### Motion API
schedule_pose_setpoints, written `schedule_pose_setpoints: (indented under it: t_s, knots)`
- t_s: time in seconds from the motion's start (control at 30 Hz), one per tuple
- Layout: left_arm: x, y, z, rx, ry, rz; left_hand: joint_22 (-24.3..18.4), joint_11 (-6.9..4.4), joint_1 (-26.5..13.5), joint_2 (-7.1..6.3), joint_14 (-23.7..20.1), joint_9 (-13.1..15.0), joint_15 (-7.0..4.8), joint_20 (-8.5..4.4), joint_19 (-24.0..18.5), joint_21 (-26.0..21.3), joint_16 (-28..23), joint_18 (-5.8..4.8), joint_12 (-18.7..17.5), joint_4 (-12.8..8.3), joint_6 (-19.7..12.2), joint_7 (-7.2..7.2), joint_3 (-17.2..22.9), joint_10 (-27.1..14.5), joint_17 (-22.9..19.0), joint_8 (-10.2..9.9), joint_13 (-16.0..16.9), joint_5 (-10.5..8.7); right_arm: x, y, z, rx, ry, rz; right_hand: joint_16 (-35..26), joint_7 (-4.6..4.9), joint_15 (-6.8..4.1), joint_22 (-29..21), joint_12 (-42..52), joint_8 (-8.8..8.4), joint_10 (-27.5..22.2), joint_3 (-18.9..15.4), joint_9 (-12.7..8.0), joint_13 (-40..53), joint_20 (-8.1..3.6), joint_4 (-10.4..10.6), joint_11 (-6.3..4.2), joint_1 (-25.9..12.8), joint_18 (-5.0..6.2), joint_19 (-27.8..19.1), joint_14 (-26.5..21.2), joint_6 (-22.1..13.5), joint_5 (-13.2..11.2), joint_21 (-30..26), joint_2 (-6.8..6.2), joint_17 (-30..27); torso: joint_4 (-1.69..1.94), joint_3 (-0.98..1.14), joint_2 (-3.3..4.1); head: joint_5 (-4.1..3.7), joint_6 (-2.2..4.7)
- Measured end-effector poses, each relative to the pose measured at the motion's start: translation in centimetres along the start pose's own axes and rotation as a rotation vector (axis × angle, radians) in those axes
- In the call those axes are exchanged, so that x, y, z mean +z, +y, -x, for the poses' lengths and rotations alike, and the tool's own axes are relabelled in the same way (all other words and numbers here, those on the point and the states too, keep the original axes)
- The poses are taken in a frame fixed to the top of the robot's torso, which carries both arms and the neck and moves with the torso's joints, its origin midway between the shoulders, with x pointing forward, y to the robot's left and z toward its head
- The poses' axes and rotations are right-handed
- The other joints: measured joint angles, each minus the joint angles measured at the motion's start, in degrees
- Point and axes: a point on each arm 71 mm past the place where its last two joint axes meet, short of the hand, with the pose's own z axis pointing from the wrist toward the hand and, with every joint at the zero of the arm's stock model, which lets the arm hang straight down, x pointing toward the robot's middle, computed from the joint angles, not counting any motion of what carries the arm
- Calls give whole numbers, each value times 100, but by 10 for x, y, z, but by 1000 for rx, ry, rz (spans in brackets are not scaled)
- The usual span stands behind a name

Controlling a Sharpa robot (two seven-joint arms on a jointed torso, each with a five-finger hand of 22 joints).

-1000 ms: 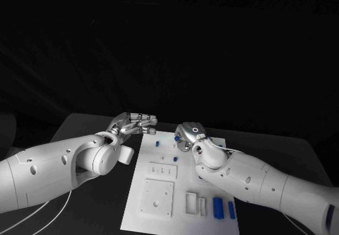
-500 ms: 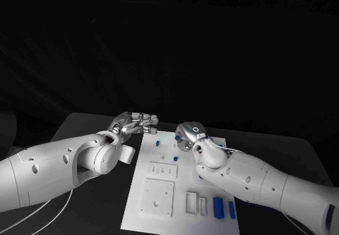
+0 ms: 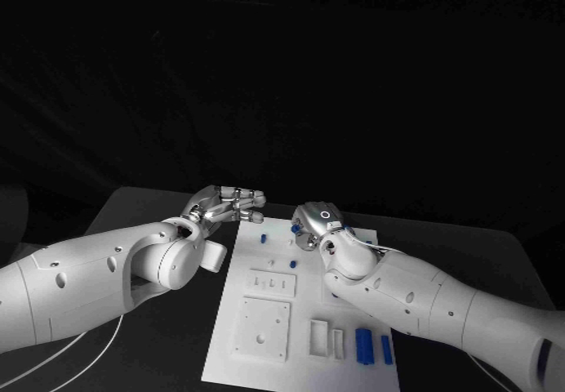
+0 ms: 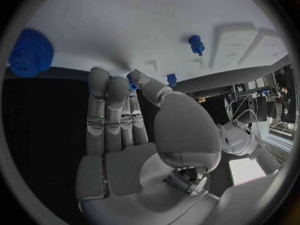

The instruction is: Assemble the parts on the task board

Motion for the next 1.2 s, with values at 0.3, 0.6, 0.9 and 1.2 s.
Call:
schedule_pose_setpoints:
  t_s: [0.3,0.6,0.9,1.2]
  knots:
    - [1,0,0,0,1,-1,0,0,0,0,0,0,0,0,0,0,0,0,0,0,0,0,0,0,0,0,0,0,2,1,-1,3,12,-1,-23,68,0,25,6,5,-200,0,0,-4,0,0,95,-42,-3,0,-1,-139,18,-106,0,-5,-10,-2,-3,8,-4]
    - [1,0,0,1,0,0,-12,-10,0,0,0,0,0,0,0,0,0,0,0,0,0,0,0,-10,0,0,0,0,2,-4,-5,18,32,-12,-83,224,245,-71,6,39,-1232,145,-188,-48,235,145,408,-84,158,11,17,-773,-48,-312,-416,-99,-14,-2,-1,8,-10]
    - [1,0,0,2,-1,0,-31,-18,0,0,0,0,0,0,0,0,0,0,0,0,0,0,0,-18,0,0,0,0,0,-6,-3,46,30,-15,-84,213,245,-127,6,39,-1299,113,-223,-48,235,177,439,13,229,11,17,-837,167,-370,-554,-151,-23,3,0,13,-7]
    - [-1,0,3,2,-4,1,-31,-18,0,0,0,0,0,0,0,0,0,0,0,0,0,0,0,-18,1,0,0,0,-8,-14,8,81,7,-8,-84,212,245,-127,6,39,-1208,200,-222,-48,235,218,397,28,228,11,17,-837,266,-370,-568,-170,-42,13,0,9,2]
